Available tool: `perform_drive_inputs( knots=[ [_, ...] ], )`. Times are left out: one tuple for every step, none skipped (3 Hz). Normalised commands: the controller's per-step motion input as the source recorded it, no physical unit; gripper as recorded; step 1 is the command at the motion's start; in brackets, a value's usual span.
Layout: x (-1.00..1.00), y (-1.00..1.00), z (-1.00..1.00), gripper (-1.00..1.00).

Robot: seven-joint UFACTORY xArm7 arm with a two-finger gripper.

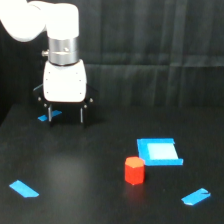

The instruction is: Pick up the red object from the table

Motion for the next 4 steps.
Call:
perform_drive_inputs(
  knots=[
    [0.96, -0.50, -0.30, 1.00],
    [0.93, -0.58, -0.20, 1.00],
    [0.96, -0.58, -0.10, 0.97],
    [0.93, -0.74, -0.18, 0.89]
  ],
)
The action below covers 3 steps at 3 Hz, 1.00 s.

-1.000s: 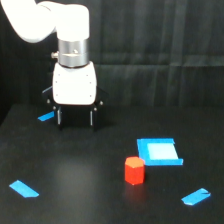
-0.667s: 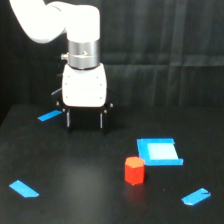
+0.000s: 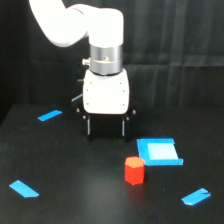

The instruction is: Pick up the red object from the table

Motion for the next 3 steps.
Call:
perform_drive_inputs(
  knots=[
    [0.83, -0.57, -0.29, 1.00],
    [0.60, -0.68, -0.04, 0.88],
    [0.48, -0.73, 0.04, 0.98]
  ],
)
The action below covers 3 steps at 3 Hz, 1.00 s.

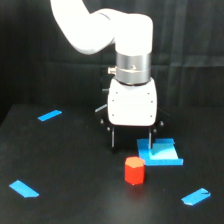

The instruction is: Pick up the red object from the table

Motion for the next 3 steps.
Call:
perform_drive_inputs(
  knots=[
    [0.24, -0.72, -0.13, 0.88],
    [0.08, -0.67, -0.25, 1.00],
    [-0.01, -0.37, -0.20, 0.84]
  ],
)
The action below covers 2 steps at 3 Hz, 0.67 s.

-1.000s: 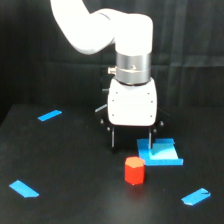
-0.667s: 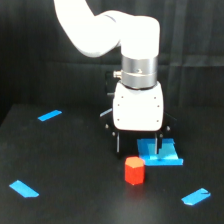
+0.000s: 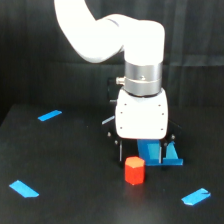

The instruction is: Pick up the red object from the table

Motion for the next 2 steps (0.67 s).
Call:
perform_drive_inputs(
  knots=[
    [0.02, -0.36, -0.18, 0.93],
    [-0.01, -0.19, -0.09, 0.70]
  ],
)
